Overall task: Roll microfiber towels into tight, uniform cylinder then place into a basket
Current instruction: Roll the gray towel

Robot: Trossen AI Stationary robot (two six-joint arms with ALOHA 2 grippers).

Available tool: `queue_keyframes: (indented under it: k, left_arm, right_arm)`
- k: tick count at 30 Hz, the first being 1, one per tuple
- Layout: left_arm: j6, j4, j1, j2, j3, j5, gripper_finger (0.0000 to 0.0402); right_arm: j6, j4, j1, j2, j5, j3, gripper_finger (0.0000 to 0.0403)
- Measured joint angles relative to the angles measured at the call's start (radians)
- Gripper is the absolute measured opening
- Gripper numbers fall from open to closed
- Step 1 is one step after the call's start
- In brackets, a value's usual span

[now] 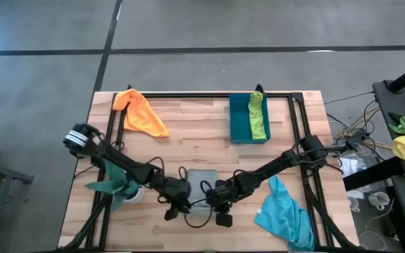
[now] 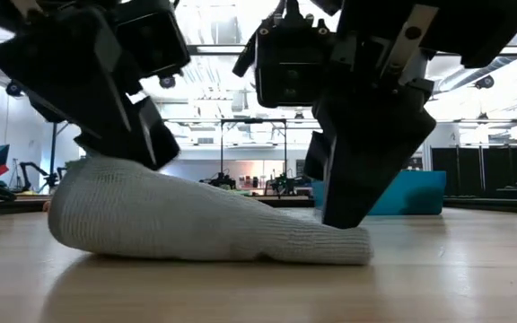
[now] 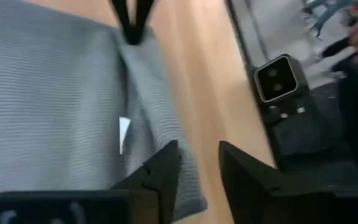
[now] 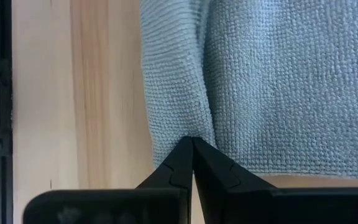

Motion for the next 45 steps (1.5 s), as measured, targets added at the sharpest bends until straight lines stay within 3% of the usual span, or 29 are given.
queue_keyframes:
  k: [6, 13, 26, 34, 38, 45]
  left_arm:
    - [-0.046, 0.079, 0.002, 0.117, 0.014, 0.027, 0.0008]
    - [-0.124, 0.261, 0.0, 0.206, 0.021, 0.063, 0.0001]
    - [-0.086, 0.218, 0.008, 0.194, 0.023, 0.055, 0.0001]
    - [-0.106, 0.208, 0.005, 0.104, 0.02, 0.05, 0.0002]
    - [-0.076, 0.179, -0.027, 0.061, 0.018, 0.046, 0.0025]
    - [0.026, 0.138, -0.073, 0.049, 0.026, -0.067, 0.0131]
  right_arm:
    - [-0.001, -0.018, 0.0, -0.005, 0.005, 0.0, 0.0008]
    - [-0.004, -0.071, 0.0, -0.009, 0.011, 0.001, 0.0008]
    - [-0.145, -0.113, 0.019, -0.025, 0.018, 0.009, 0.001]
    - [-0.202, -0.151, 0.023, -0.043, 0.051, 0.055, 0.0061]
    - [-0.191, -0.152, 0.024, -0.043, 0.065, 0.054, 0.0089]
    - [-0.185, -0.148, 0.024, -0.043, 0.065, 0.053, 0.0113]
